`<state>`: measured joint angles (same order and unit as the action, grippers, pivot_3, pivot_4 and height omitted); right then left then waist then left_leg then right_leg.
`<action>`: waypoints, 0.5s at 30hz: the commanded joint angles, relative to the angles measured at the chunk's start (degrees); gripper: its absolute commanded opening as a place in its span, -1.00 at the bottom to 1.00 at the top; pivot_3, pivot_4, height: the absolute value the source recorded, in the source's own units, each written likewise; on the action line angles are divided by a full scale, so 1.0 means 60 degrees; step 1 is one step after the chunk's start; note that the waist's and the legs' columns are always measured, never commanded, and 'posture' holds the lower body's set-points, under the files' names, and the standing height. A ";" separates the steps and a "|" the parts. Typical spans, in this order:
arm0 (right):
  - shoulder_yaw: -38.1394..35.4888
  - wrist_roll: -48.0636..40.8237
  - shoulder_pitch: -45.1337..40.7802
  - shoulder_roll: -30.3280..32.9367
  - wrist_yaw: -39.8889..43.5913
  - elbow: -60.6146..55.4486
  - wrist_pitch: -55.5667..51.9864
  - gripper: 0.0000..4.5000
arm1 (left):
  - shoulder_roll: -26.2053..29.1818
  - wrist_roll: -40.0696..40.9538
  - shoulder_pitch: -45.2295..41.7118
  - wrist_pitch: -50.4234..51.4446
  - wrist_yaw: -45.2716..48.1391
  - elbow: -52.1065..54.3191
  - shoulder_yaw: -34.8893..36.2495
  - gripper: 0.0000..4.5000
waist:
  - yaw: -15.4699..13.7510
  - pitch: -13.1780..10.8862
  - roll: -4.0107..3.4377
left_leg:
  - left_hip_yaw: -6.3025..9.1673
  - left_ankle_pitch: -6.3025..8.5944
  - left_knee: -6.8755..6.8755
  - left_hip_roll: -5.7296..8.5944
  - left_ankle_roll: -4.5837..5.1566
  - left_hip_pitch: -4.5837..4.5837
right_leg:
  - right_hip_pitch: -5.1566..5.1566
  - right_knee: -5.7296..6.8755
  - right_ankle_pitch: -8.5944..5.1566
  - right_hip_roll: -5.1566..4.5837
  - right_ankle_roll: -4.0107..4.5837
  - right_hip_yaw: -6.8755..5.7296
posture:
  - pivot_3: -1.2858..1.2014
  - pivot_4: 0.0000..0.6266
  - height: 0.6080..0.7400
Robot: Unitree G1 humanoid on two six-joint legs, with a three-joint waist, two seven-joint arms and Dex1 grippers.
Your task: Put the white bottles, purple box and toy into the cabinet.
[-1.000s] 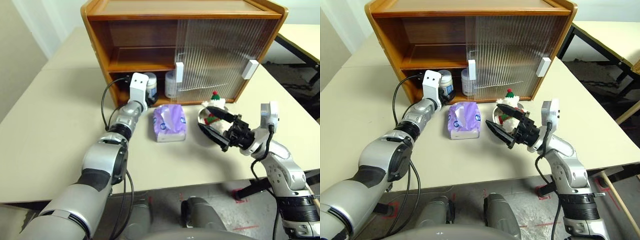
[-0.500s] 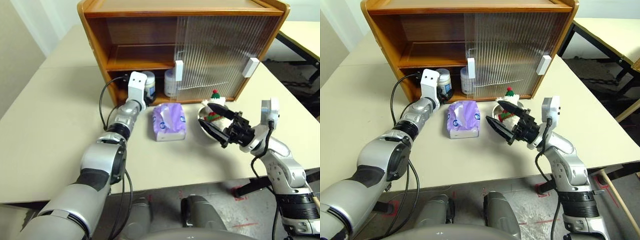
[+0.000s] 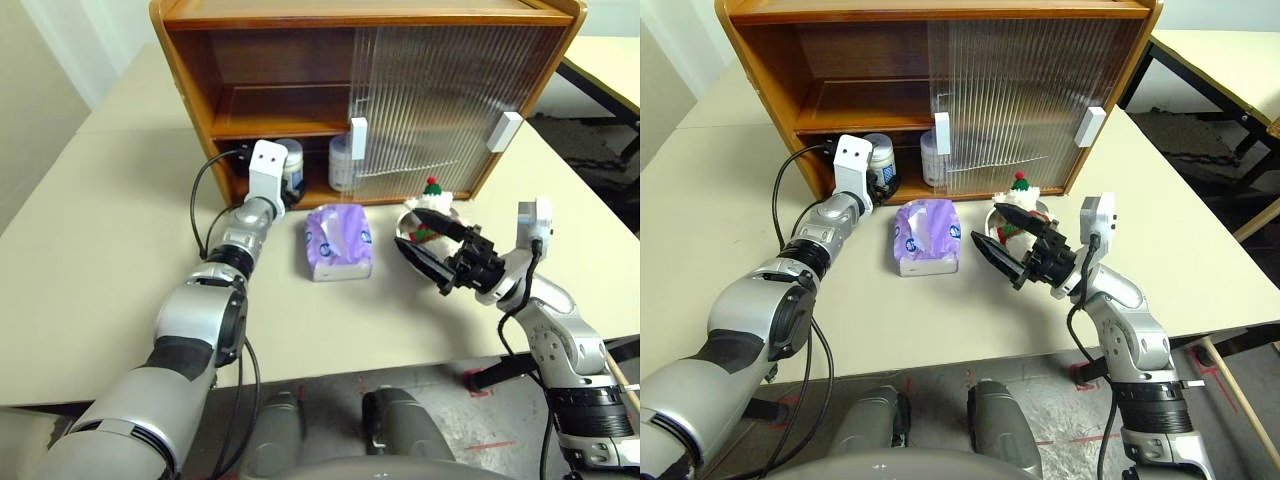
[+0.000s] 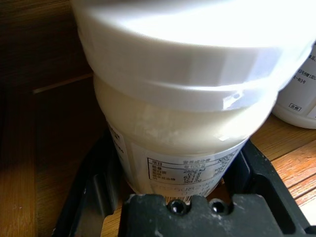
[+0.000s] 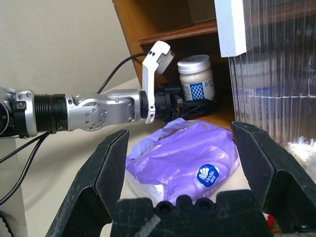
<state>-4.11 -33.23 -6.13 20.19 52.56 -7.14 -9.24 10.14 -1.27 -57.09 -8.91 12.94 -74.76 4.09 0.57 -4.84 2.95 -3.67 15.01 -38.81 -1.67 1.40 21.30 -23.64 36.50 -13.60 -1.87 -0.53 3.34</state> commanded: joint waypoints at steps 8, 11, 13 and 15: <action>0.0081 -0.0115 0.0038 -0.0013 0.0046 -0.0189 -0.0126 1.00 | -0.0135 -0.0007 0.0048 0.0328 0.0117 -0.0097 0.0240 0.99 | -0.0001 -0.0011 0.0000 | 0.0000 0.0010 -0.0001 0.0001 -0.0017 -0.0001 | 0.0001 0.0001 0.0001 0.0000 -0.0001 -0.0001 | 0.07 -0.69 1.00; 0.0155 -0.0091 -0.0090 -0.0097 0.0058 -0.0070 -0.0113 1.00 | -0.0111 -0.0001 0.0105 0.0297 0.0170 -0.0035 0.0295 0.99 | -0.0001 -0.0012 0.0000 | 0.0000 0.0010 0.0000 0.0001 -0.0017 -0.0001 | 0.0001 0.0001 0.0001 0.0000 -0.0001 -0.0001 | 0.08 -0.71 1.00; 0.0181 -0.0069 -0.0184 -0.0149 0.0070 0.0025 -0.0090 1.00 | -0.0095 0.0060 0.0156 0.0275 0.0212 0.0028 0.0355 0.99 | -0.0004 -0.0013 0.0000 | 0.0000 0.0010 -0.0001 0.0000 -0.0017 -0.0001 | 0.0001 0.0001 0.0001 0.0000 -0.0001 -0.0001 | 0.08 -0.72 1.00; 0.0214 -0.0061 -0.0287 -0.0200 0.0108 0.0151 -0.0039 1.00 | -0.0081 0.0160 0.0278 0.0240 0.0317 0.0179 0.0417 0.99 | -0.0003 -0.0014 0.0000 | 0.0000 0.0009 0.0000 0.0001 -0.0016 0.0000 | 0.0001 0.0000 0.0001 0.0000 -0.0001 -0.0001 | 0.09 -0.73 1.00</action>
<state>-3.02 -33.34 -7.47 19.11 52.76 -6.93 -9.52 9.86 -0.94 -56.98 -8.18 14.12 -74.03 6.07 0.55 -4.93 2.95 -3.67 15.07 -38.81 -1.67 1.30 21.30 -23.64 36.49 -13.60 -1.87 -0.54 3.33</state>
